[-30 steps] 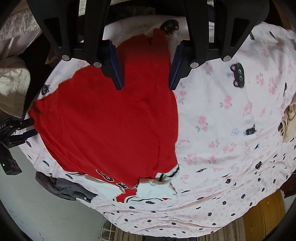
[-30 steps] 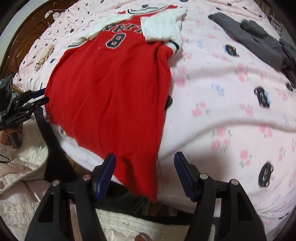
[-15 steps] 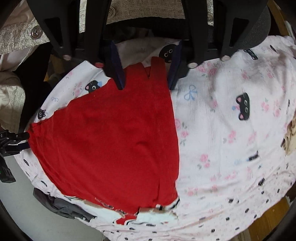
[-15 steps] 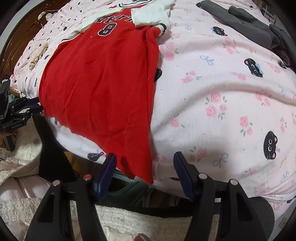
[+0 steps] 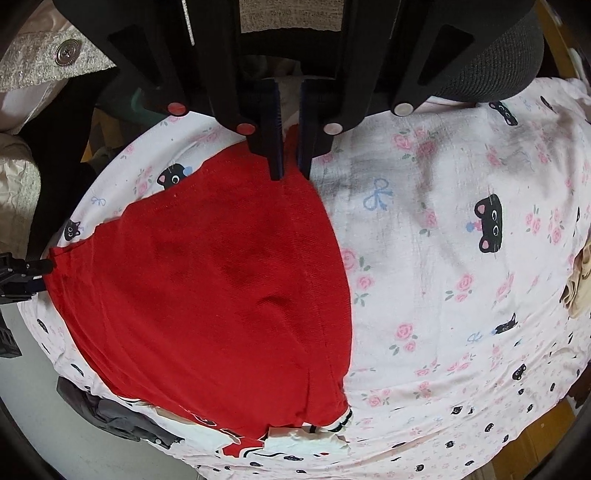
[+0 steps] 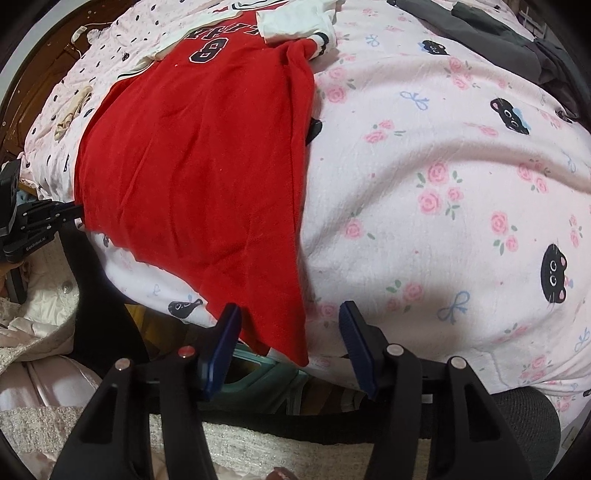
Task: Fold clothes
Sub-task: 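Grasp the red jersey hem with both grippers, then lift the hem with both grippers and fold it toward the collar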
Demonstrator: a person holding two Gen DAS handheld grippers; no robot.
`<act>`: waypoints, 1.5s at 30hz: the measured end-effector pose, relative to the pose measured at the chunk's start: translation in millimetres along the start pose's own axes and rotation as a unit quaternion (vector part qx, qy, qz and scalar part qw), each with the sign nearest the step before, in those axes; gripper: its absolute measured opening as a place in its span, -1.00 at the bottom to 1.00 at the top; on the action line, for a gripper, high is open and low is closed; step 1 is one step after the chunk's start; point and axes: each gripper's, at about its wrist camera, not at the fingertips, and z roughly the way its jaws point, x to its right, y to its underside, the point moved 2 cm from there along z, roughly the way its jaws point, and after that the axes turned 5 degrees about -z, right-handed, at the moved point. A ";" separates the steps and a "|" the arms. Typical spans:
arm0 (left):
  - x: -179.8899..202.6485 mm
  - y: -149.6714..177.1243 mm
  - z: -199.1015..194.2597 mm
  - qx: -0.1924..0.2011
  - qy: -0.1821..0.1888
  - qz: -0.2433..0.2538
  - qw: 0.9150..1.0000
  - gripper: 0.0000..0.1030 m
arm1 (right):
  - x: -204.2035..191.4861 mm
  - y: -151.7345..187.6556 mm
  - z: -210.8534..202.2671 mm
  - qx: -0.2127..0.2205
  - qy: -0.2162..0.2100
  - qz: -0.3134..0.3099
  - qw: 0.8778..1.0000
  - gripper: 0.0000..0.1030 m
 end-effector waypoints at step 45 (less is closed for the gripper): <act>-35.9 -68.7 -116.6 0.156 0.092 -0.072 0.981 -0.98 | -12.0 -32.5 -73.7 0.102 -0.138 0.012 0.985 -0.91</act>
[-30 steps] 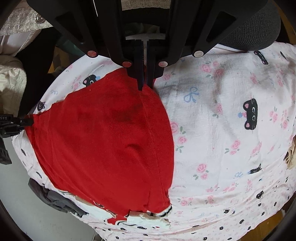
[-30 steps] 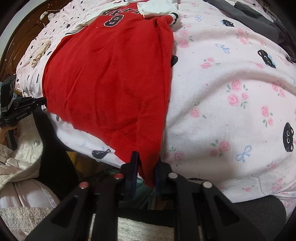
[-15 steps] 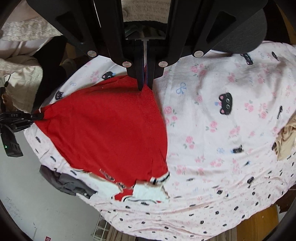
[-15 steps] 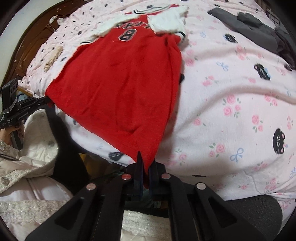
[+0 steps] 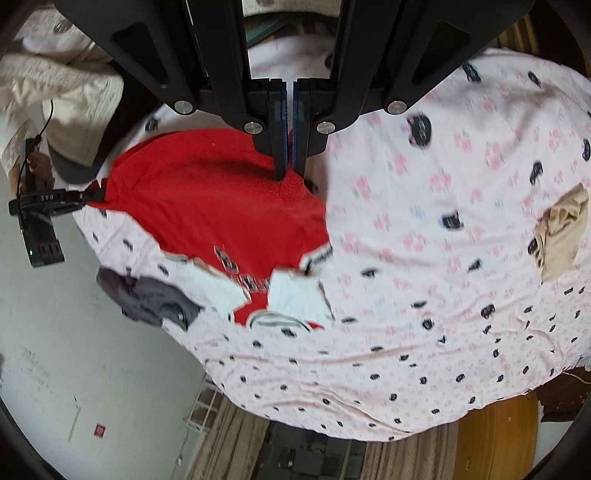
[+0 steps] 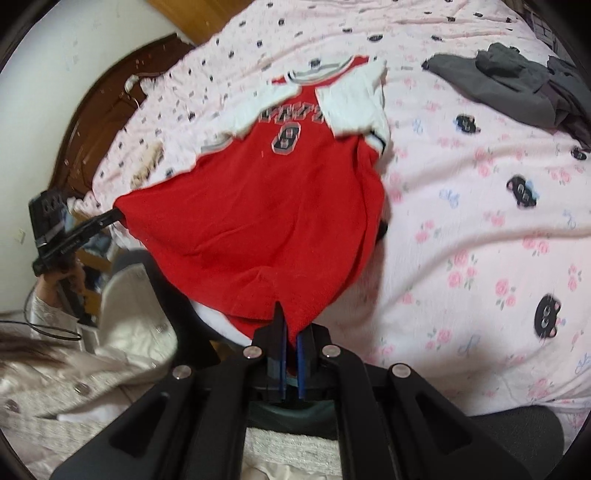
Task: Fold clothes
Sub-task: 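Lift the hem with both grippers and fold it toward the collar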
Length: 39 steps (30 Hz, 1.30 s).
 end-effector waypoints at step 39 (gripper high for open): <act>-94.3 -194.4 217.7 -0.038 -0.030 -0.091 0.995 -0.97 | 163.0 -269.0 71.2 0.005 -0.006 0.087 0.996 -0.91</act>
